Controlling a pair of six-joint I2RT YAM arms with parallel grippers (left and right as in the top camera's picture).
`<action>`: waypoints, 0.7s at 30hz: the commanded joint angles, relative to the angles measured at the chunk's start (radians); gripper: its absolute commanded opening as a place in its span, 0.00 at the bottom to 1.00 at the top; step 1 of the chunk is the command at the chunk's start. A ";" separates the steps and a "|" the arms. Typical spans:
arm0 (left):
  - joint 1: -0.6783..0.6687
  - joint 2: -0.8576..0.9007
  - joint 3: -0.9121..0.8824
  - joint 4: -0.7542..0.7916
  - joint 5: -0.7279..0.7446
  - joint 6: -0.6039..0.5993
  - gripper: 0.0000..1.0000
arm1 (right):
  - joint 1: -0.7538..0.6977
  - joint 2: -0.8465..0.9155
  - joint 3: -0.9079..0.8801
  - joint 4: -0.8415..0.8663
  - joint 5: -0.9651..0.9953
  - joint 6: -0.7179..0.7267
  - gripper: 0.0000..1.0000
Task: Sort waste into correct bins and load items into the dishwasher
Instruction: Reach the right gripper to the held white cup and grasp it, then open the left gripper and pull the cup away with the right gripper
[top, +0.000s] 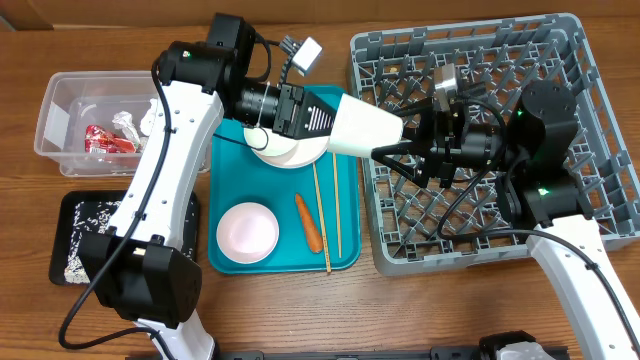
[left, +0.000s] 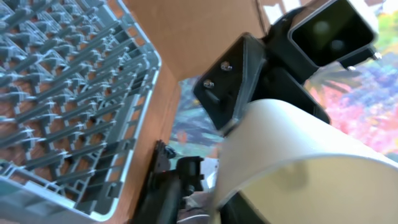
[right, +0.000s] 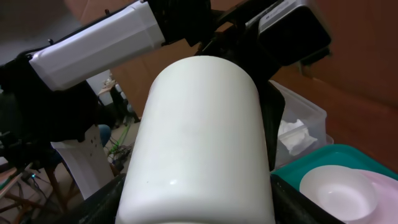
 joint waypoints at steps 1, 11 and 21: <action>0.001 0.010 0.001 0.020 -0.109 -0.005 0.33 | 0.012 -0.019 0.023 0.011 -0.076 -0.010 0.44; 0.066 0.010 0.001 0.095 -0.311 -0.141 0.38 | -0.019 -0.019 0.023 -0.017 0.099 0.040 0.38; 0.126 0.010 0.001 0.095 -0.478 -0.180 0.40 | -0.110 -0.019 0.023 -0.178 0.332 0.009 0.33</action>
